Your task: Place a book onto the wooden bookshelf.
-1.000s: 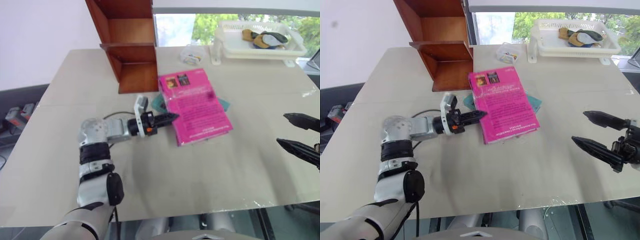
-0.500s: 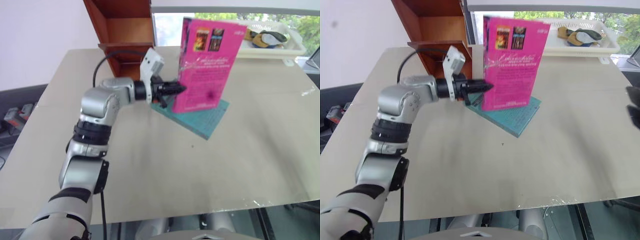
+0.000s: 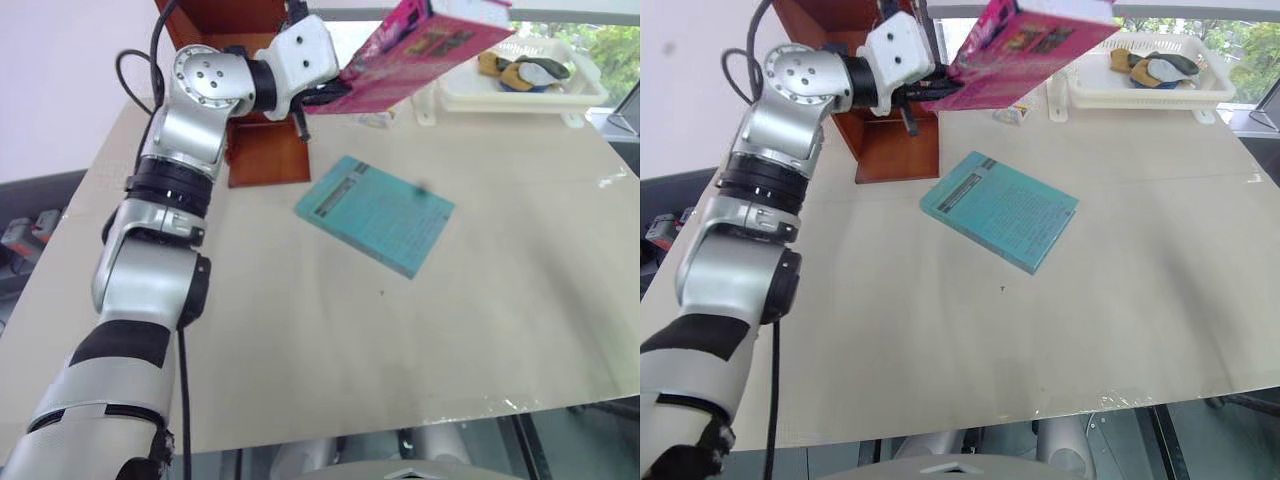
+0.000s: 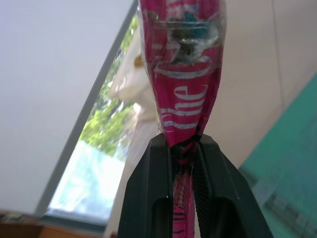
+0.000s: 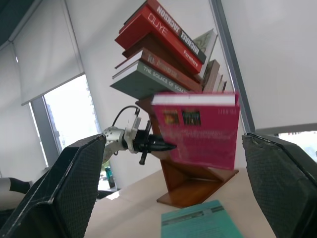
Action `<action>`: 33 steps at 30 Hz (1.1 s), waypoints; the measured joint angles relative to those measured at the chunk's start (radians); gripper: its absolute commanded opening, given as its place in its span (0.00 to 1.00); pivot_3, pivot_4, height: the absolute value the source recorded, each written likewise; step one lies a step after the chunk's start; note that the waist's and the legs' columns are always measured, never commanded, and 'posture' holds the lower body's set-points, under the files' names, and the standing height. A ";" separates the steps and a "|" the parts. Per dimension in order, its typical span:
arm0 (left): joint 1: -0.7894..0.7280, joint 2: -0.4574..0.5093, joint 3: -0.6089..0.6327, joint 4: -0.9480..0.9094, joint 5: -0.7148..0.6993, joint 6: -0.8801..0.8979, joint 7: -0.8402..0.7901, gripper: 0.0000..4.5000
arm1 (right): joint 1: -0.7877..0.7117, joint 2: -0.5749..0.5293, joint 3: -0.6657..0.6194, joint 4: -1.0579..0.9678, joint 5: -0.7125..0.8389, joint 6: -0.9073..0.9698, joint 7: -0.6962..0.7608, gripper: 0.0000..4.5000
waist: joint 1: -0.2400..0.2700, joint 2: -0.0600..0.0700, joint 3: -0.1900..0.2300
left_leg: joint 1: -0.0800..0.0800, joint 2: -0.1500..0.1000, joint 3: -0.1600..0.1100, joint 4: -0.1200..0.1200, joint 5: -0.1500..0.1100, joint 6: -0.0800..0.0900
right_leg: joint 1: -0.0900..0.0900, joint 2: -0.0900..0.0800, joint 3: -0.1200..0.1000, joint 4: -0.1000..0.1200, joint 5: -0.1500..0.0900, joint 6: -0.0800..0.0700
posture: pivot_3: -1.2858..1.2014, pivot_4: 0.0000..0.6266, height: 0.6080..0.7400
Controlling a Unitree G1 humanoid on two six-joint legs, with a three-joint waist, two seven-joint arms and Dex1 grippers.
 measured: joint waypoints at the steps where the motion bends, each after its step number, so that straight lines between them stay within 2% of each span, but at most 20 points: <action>1: -0.009 0.006 -0.006 0.010 0.022 -0.011 0.002 0.02 | 0.000 0.000 -0.001 0.003 0.000 0.000 0.005 1.00 | 0.000 0.000 0.000 | 0.000 0.000 0.000 0.000 0.000 0.000 | 0.000 0.000 0.000 0.000 0.000 0.000 | 0.52 0.24 1.00; 8: -0.024 0.026 -0.055 0.014 0.176 -0.076 0.049 0.02 | -0.012 0.000 -0.001 0.027 -0.012 -0.002 0.023 1.00 | -0.002 -0.001 0.001 | -0.005 0.000 0.001 0.002 0.000 0.000 | -0.006 0.001 0.000 0.002 0.000 0.000 | 0.52 0.24 1.00; 14: -0.024 0.020 -0.052 0.021 0.177 -0.102 0.071 0.02 | -0.042 0.000 0.002 0.051 -0.031 -0.004 0.035 1.00 | -0.002 0.000 0.001 | -0.009 0.000 0.001 0.004 0.000 0.000 | -0.009 0.001 -0.001 0.002 0.000 0.000 | 0.52 0.24 1.00; 18: -0.022 -0.019 -0.011 0.026 0.132 -0.098 0.076 0.02 | -0.059 0.000 0.009 0.059 -0.048 -0.004 0.048 1.00 | 0.003 -0.001 0.001 | -0.014 -0.001 -0.003 0.007 0.000 0.001 | -0.011 0.002 -0.005 0.002 0.000 0.001 | 0.52 0.24 1.00; 24: -0.003 -0.060 0.035 -0.023 0.076 -0.082 0.076 0.02 | -0.071 -0.007 0.013 0.066 -0.068 -0.004 0.052 1.00 | -0.001 0.000 0.001 | -0.013 -0.001 -0.002 0.006 0.000 0.001 | -0.011 0.002 -0.004 0.002 0.000 0.001 | 0.52 0.24 1.00; 28: 0.006 -0.074 0.035 -0.030 0.086 -0.103 0.105 0.02 | -0.078 -0.007 0.016 0.065 -0.081 -0.004 0.052 1.00 | -0.002 0.000 0.001 | -0.013 -0.001 -0.002 0.007 0.000 0.000 | -0.011 0.002 -0.004 0.003 0.000 0.001 | 0.52 0.24 1.00; 31: -0.038 -0.047 0.020 0.014 0.165 -0.147 0.191 0.02 | -0.079 -0.007 0.016 0.065 -0.086 -0.004 0.052 1.00 | -0.005 0.000 0.001 | -0.013 -0.001 -0.001 0.007 0.000 0.000 | -0.011 0.002 -0.003 0.003 0.000 0.001 | 0.52 0.24 1.00; 33: -0.083 0.004 -0.007 0.054 0.241 -0.172 0.256 0.02 | -0.079 -0.007 0.016 0.065 -0.089 -0.004 0.052 1.00 | -0.007 0.000 0.001 | -0.012 -0.001 0.000 0.006 0.000 0.000 | -0.011 0.002 -0.002 0.003 0.000 0.001 | 0.52 0.24 1.00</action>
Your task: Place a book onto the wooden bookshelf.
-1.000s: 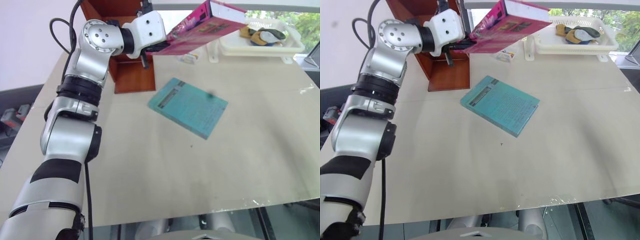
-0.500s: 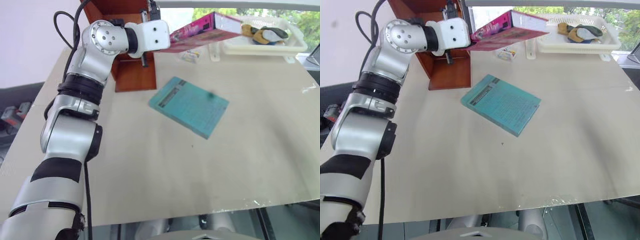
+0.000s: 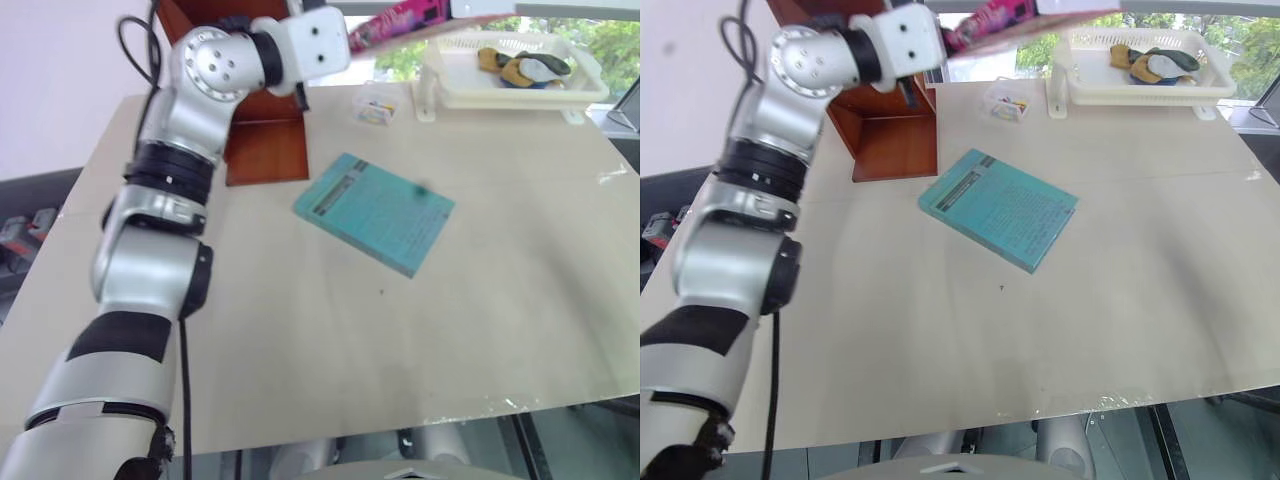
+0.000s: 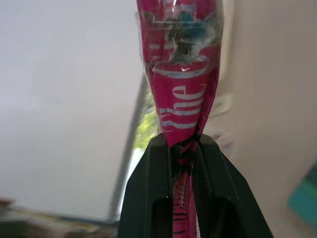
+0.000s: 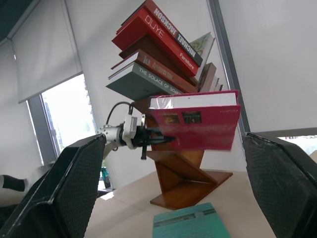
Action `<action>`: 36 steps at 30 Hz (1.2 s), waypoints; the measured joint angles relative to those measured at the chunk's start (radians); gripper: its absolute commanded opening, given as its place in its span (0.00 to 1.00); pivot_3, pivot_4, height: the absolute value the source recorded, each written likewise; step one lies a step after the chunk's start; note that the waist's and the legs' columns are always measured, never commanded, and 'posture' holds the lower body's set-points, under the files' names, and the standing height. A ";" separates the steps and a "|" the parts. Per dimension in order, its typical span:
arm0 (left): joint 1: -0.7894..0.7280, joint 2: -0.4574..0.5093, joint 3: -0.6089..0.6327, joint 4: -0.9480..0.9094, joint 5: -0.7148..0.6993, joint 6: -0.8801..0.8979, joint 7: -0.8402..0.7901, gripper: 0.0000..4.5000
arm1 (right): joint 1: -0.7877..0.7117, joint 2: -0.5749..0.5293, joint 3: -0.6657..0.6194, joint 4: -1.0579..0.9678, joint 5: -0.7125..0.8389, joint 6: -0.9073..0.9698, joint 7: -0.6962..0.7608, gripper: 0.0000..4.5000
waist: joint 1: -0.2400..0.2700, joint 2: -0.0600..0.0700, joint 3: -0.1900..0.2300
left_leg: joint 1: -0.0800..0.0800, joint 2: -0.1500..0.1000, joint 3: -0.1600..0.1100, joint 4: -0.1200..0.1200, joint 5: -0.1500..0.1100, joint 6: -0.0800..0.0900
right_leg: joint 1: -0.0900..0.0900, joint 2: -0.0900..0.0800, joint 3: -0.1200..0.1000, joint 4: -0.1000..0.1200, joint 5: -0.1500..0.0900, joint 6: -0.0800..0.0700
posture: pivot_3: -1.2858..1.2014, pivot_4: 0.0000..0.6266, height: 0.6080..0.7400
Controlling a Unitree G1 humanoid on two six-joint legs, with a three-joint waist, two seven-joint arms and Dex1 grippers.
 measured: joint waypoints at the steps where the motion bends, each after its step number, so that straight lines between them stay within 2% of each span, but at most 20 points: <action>1: -0.025 0.037 -0.025 0.024 0.062 -0.009 0.035 0.02 | -0.001 0.000 0.000 0.000 -0.001 0.000 -0.001 1.00 | 0.000 0.000 0.000 | 0.000 0.000 0.000 0.000 0.000 0.000 | 0.000 0.001 0.000 0.000 0.000 0.000 | 0.52 0.24 1.00; 4: -0.039 0.080 -0.063 0.063 0.148 0.001 0.072 0.02 | -0.003 0.002 0.001 -0.002 -0.003 -0.002 -0.003 1.00 | 0.003 0.001 0.000 | 0.000 0.000 0.000 0.000 0.000 0.000 | 0.000 0.002 0.000 0.001 0.000 0.000 | 0.52 0.24 1.00; 9: -0.038 0.089 -0.111 0.110 0.228 0.072 0.072 0.02 | -0.024 0.020 0.034 -0.015 -0.008 -0.007 -0.008 1.00 | 0.006 0.000 0.000 | 0.000 -0.001 0.000 0.002 0.000 0.000 | 0.000 0.003 0.000 0.003 0.000 0.000 | 0.52 0.24 1.00; 25: -0.031 0.146 -0.122 0.066 0.312 0.314 0.003 0.02 | -0.078 0.034 0.079 -0.012 -0.035 -0.019 -0.016 1.00 | 0.002 0.000 0.000 | 0.000 0.000 0.002 0.007 0.000 0.000 | -0.001 0.003 0.002 0.013 0.000 0.000 | 0.52 0.24 1.00; 36: 0.071 0.207 -0.124 -0.184 0.348 0.438 -0.183 0.02 | -0.237 0.036 0.195 0.110 -0.094 -0.034 0.022 1.00 | -0.016 0.000 0.000 | -0.001 0.000 0.001 0.008 0.000 0.000 | -0.001 0.003 0.002 0.014 0.000 0.000 | 0.52 0.24 1.00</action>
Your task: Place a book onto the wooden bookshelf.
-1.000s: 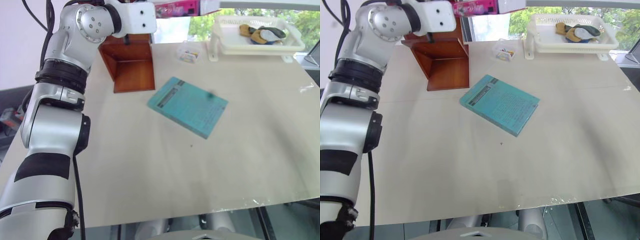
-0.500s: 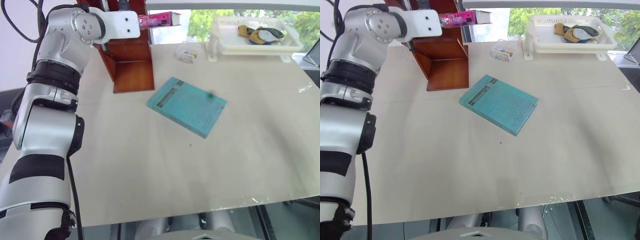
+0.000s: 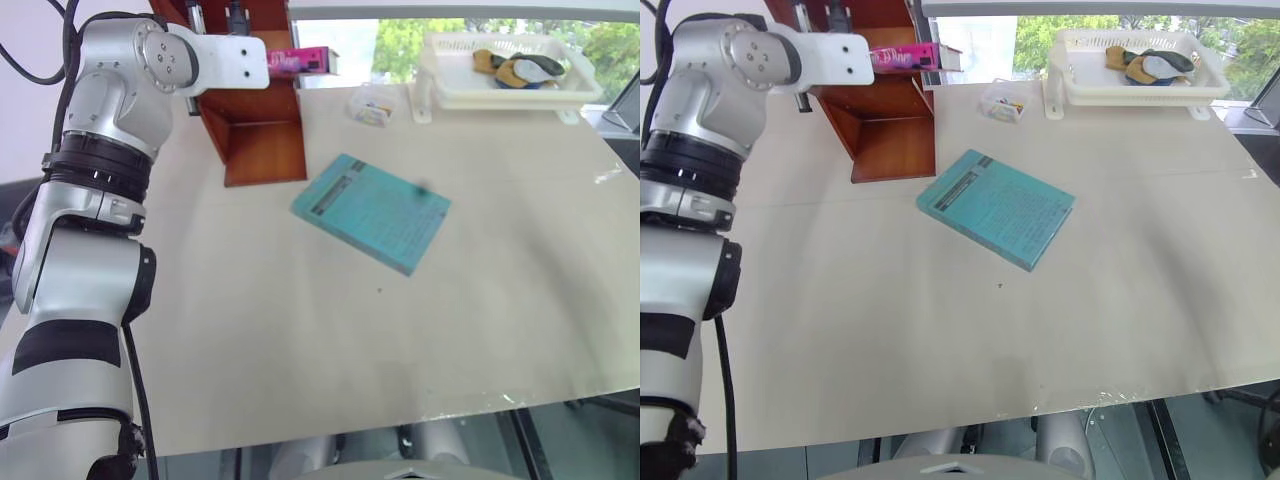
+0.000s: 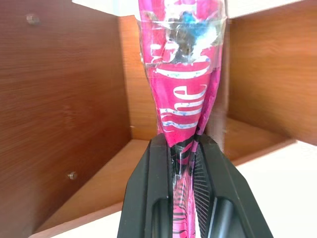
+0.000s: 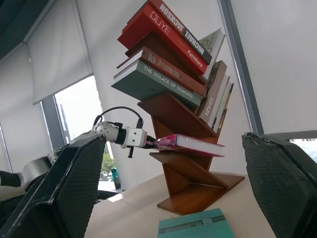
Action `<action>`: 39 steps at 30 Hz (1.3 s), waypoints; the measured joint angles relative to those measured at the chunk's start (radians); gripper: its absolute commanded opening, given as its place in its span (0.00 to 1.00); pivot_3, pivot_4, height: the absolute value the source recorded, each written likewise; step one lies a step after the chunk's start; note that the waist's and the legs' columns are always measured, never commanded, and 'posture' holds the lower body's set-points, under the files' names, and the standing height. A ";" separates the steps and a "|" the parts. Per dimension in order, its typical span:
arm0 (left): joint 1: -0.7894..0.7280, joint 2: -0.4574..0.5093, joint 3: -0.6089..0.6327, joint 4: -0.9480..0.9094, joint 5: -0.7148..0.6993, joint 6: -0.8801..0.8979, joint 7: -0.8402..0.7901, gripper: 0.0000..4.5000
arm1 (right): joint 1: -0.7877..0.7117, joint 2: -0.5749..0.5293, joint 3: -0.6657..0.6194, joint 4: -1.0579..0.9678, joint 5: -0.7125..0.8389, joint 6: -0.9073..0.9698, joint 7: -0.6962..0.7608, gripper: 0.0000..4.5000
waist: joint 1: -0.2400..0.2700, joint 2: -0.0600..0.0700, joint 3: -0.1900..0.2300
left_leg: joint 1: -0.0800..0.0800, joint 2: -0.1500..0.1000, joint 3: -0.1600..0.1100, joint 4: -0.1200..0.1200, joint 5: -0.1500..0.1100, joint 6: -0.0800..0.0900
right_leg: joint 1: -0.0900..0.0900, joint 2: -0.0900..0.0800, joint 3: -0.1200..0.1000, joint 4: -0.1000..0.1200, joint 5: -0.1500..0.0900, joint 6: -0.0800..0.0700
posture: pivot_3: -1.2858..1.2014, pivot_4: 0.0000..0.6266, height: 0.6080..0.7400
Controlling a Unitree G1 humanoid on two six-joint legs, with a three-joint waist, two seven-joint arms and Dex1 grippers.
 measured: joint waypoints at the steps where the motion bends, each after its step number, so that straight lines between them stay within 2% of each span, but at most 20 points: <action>1: 0.001 0.000 0.000 -0.008 0.000 0.005 -0.004 0.02 | -0.006 0.000 0.004 0.003 -0.002 0.000 0.001 1.00 | -0.001 0.000 0.000 | 0.000 0.000 0.000 0.000 0.000 0.000 | 0.000 0.000 0.000 0.000 0.000 0.000 | 0.52 0.24 1.00; 6: 0.020 0.007 0.004 -0.135 0.008 0.078 -0.076 0.02 | -0.096 0.001 0.073 0.080 -0.044 -0.012 0.038 1.00 | -0.002 0.000 0.000 | -0.001 0.000 -0.002 0.001 0.000 0.000 | 0.000 -0.001 -0.001 0.000 0.000 0.000 | 0.52 0.24 1.00; 7: 0.023 0.012 0.004 -0.155 0.012 0.096 -0.094 0.26 | -0.112 0.001 0.083 0.097 -0.053 -0.013 0.048 1.00 | -0.003 0.000 0.000 | -0.001 0.000 -0.002 0.001 0.000 0.000 | 0.000 -0.001 -0.002 0.000 0.000 0.000 | 0.52 0.24 1.00; 8: 0.024 0.015 0.004 -0.162 0.014 0.100 -0.101 0.32 | -0.117 0.001 0.085 0.102 -0.056 -0.014 0.051 1.00 | -0.003 0.000 0.000 | -0.001 0.000 -0.002 0.000 0.000 0.000 | 0.000 -0.001 -0.002 0.000 0.000 0.000 | 0.52 0.24 1.00; 10: 0.028 0.023 0.004 -0.185 0.021 0.116 -0.121 0.56 | -0.125 0.001 0.093 0.117 -0.067 -0.019 0.062 1.00 | -0.002 0.000 0.000 | -0.001 0.000 -0.002 0.000 0.000 0.000 | 0.000 -0.001 -0.002 0.000 0.000 0.000 | 0.52 0.24 1.00; 12: 0.031 0.032 0.004 -0.203 0.023 0.129 -0.138 0.75 | -0.125 0.004 0.098 0.121 -0.073 -0.022 0.067 1.00 | -0.002 0.000 0.000 | -0.001 0.000 -0.002 0.001 0.000 0.000 | 0.000 -0.001 -0.002 0.000 0.000 0.000 | 0.52 0.24 1.00; 14: 0.033 0.041 0.004 -0.221 0.027 0.141 -0.160 0.98 | -0.125 0.011 0.098 0.122 -0.076 -0.023 0.069 1.00 | -0.003 0.000 0.000 | -0.001 0.000 -0.002 0.001 0.000 0.000 | 0.000 -0.001 -0.002 0.000 0.000 0.000 | 0.52 0.24 1.00; 25: 0.055 0.073 0.025 -0.227 0.009 0.140 -0.183 0.98 | -0.055 0.016 0.057 0.080 -0.064 -0.022 0.059 1.00 | -0.002 0.000 0.000 | -0.001 0.000 -0.002 0.001 0.000 0.000 | 0.000 -0.001 -0.002 0.000 0.000 0.000 | 0.52 0.24 1.00; 29: 0.101 0.066 0.096 -0.227 -0.089 0.136 -0.173 0.98 | -0.019 0.016 0.037 0.064 -0.059 -0.018 0.055 1.00 | -0.003 0.000 0.000 | -0.001 -0.001 -0.002 0.001 0.000 0.000 | 0.000 -0.003 -0.002 0.000 0.000 0.000 | 0.52 0.24 1.00; 34: 0.162 0.059 0.285 -0.220 -0.287 0.111 -0.096 0.98 | 0.014 0.016 0.015 0.039 -0.051 -0.010 0.044 1.00 | -0.005 0.001 0.000 | -0.001 -0.001 -0.003 0.002 0.000 0.000 | 0.000 -0.005 -0.002 0.000 0.000 0.000 | 0.52 0.24 1.00; 37: 0.268 0.073 0.404 -0.306 -0.439 0.169 -0.136 0.98 | 0.035 0.015 0.010 0.036 -0.052 -0.008 0.044 1.00 | -0.005 0.001 -0.001 | -0.001 -0.001 -0.003 0.003 0.000 0.000 | 0.000 -0.005 -0.002 0.000 0.000 0.000 | 0.52 0.24 1.00; 39: 0.282 0.076 0.415 -0.327 -0.463 0.190 -0.140 0.98 | 0.034 0.015 0.010 0.036 -0.051 -0.008 0.043 1.00 | -0.004 0.001 -0.001 | -0.001 -0.001 -0.003 0.004 0.000 0.000 | 0.000 -0.005 -0.002 -0.001 0.000 0.000 | 0.52 0.24 1.00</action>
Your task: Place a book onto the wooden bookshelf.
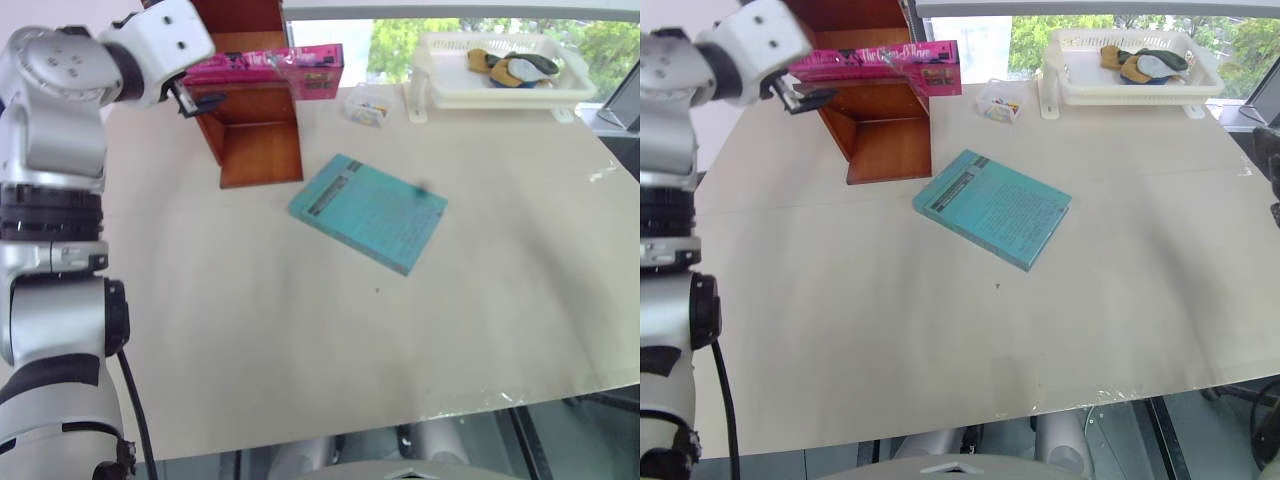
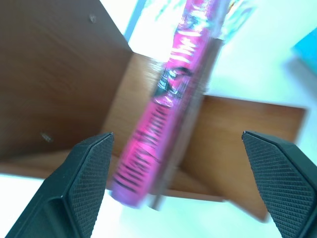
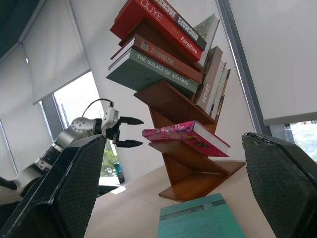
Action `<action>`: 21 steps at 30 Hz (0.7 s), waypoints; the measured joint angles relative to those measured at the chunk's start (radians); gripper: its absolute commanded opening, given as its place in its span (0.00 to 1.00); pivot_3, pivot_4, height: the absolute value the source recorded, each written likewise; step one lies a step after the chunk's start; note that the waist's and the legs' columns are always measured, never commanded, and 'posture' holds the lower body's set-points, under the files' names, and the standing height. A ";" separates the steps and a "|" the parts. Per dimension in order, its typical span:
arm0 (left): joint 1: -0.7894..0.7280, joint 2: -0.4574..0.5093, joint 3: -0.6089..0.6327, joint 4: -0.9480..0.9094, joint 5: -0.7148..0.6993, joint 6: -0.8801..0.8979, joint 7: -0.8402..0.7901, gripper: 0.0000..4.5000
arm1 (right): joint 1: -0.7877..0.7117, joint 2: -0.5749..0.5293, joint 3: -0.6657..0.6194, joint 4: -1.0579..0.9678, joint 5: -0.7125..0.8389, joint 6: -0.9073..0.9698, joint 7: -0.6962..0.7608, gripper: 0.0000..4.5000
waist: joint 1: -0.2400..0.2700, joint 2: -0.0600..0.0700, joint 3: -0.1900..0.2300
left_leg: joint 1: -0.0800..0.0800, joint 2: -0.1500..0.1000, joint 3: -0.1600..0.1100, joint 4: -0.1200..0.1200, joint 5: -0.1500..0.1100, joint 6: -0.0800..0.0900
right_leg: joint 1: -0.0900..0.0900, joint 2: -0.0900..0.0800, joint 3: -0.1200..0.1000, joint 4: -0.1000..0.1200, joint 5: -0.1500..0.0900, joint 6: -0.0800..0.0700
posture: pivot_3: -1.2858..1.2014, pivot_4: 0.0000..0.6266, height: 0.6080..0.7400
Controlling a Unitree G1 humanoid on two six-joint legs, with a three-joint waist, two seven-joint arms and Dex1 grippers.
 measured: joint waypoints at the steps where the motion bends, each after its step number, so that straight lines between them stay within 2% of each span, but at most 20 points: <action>1: 0.021 0.000 0.037 -0.035 -0.040 0.041 0.005 0.98 | -0.001 -0.001 0.000 -0.001 0.000 0.001 0.000 1.00 | 0.001 0.000 0.000 | 0.000 0.000 0.000 0.000 0.000 0.000 | 0.000 0.000 0.000 0.000 0.000 0.000 | 0.52 0.24 1.00; 3: 0.028 0.000 0.086 -0.058 -0.087 0.087 0.011 0.98 | -0.002 -0.003 0.000 -0.001 0.000 0.003 0.000 1.00 | 0.001 0.000 0.000 | 0.000 0.000 0.000 0.001 0.000 0.000 | 0.000 0.000 0.000 0.000 0.000 0.000 | 0.52 0.24 1.00; 4: 0.103 -0.017 0.219 -0.167 -0.241 0.151 -0.023 0.98 | -0.004 -0.010 0.001 0.003 0.000 0.007 0.002 1.00 | 0.000 0.003 -0.002 | 0.002 0.000 0.000 0.000 0.000 0.000 | 0.001 -0.001 0.001 0.001 0.000 0.000 | 0.52 0.24 1.00; 6: 0.141 -0.029 0.243 -0.202 -0.290 0.174 -0.035 0.98 | -0.005 -0.013 0.002 0.006 -0.001 0.008 0.003 1.00 | 0.000 0.004 -0.002 | 0.002 0.000 0.000 0.000 0.000 0.000 | 0.001 -0.001 0.000 0.000 0.000 0.000 | 0.52 0.24 1.00; 8: 0.342 -0.104 0.345 -0.348 -0.450 0.265 -0.050 0.98 | -0.001 -0.025 0.003 0.010 -0.008 0.012 0.008 1.00 | -0.001 0.008 -0.005 | 0.003 0.000 0.000 -0.001 0.000 0.000 | 0.001 -0.002 0.001 0.000 0.000 0.000 | 0.52 0.24 1.00; 12: 0.548 -0.191 0.436 -0.443 -0.638 0.434 -0.006 0.98 | 0.022 -0.044 0.003 0.011 -0.015 0.019 0.018 1.00 | 0.000 0.006 -0.004 | 0.001 0.001 -0.001 0.001 0.000 0.000 | 0.002 0.000 0.002 -0.001 0.000 -0.001 | 0.52 0.24 1.00; 18: 0.808 -0.193 0.503 -0.493 -0.744 0.499 0.027 0.98 | 0.150 -0.083 0.019 0.006 -0.091 0.007 0.046 1.00 | 0.004 0.007 -0.005 | 0.005 0.001 0.000 0.000 0.000 0.000 | 0.006 -0.001 0.004 -0.002 0.000 -0.001 | 0.52 0.24 1.00; 21: 0.961 -0.208 0.500 -0.445 -0.762 0.475 0.022 0.98 | 0.234 -0.093 0.075 0.021 -0.209 -0.085 0.061 1.00 | 0.004 0.007 -0.006 | 0.007 0.001 0.002 -0.002 0.000 0.000 | 0.006 -0.001 0.004 -0.002 0.000 -0.001 | 0.52 0.24 1.00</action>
